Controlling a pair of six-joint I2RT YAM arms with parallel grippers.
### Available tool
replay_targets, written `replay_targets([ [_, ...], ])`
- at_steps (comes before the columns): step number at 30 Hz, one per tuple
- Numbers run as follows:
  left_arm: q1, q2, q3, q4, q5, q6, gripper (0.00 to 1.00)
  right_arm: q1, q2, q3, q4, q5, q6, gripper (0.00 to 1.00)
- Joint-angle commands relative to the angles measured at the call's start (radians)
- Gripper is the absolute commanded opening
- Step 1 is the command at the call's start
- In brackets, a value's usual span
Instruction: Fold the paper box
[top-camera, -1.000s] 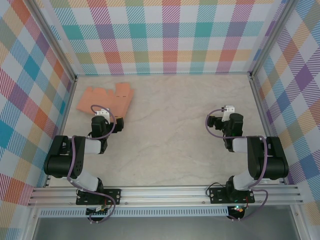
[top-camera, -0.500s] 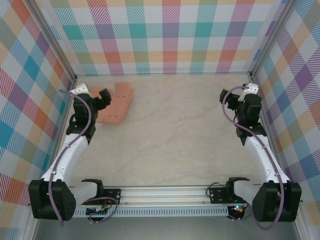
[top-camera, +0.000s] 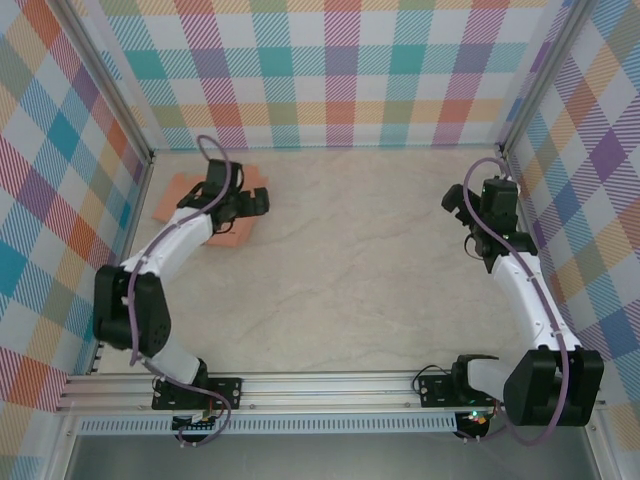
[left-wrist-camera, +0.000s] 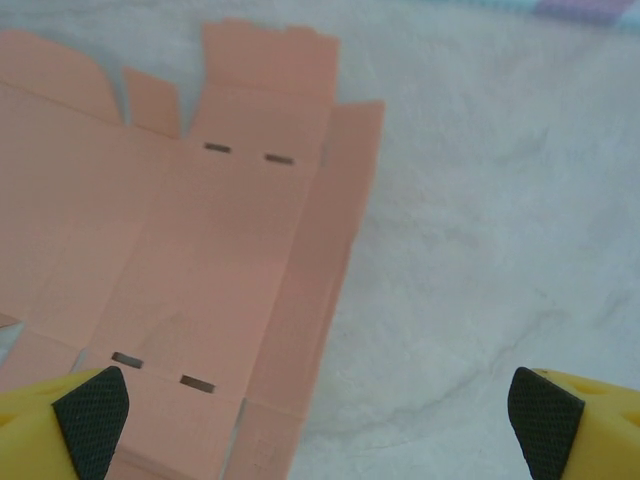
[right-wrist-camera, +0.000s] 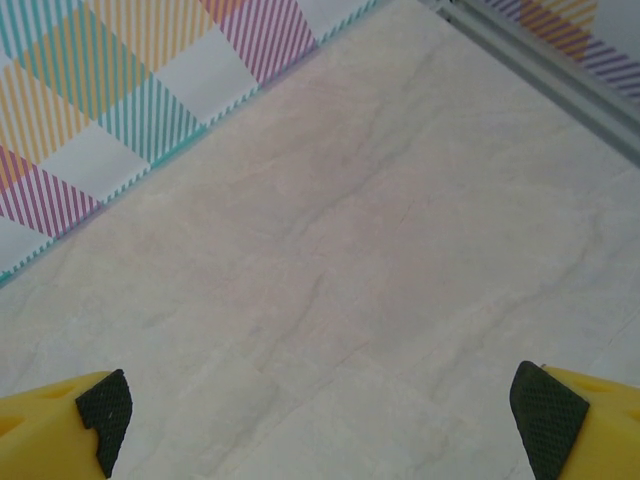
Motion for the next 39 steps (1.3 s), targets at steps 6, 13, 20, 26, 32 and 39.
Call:
replay_targets([
  [6,-0.046,0.323,0.228,-0.258,-0.289,0.154,0.98,-0.003,-0.03,-0.041,-0.06,-0.071,0.079,1.0],
  [13,-0.082,0.478,0.358,-0.328,-0.439,0.163,0.87,-0.003,-0.062,-0.063,-0.084,-0.069,0.087,1.0],
  [20,-0.101,0.553,0.44,-0.387,-0.447,0.159,0.15,-0.003,-0.058,-0.086,-0.073,-0.09,0.118,1.0],
  [26,-0.153,0.456,0.488,-0.415,-0.223,0.059,0.04,0.009,-0.024,-0.089,-0.051,-0.129,0.134,1.0],
  [32,-0.202,0.31,0.489,-0.387,0.051,-0.268,0.04,0.138,0.027,-0.035,-0.07,-0.097,0.117,1.0],
  [39,-0.29,0.233,0.41,-0.281,0.173,-0.76,0.1,0.299,0.139,-0.023,0.012,-0.142,0.079,0.99],
])
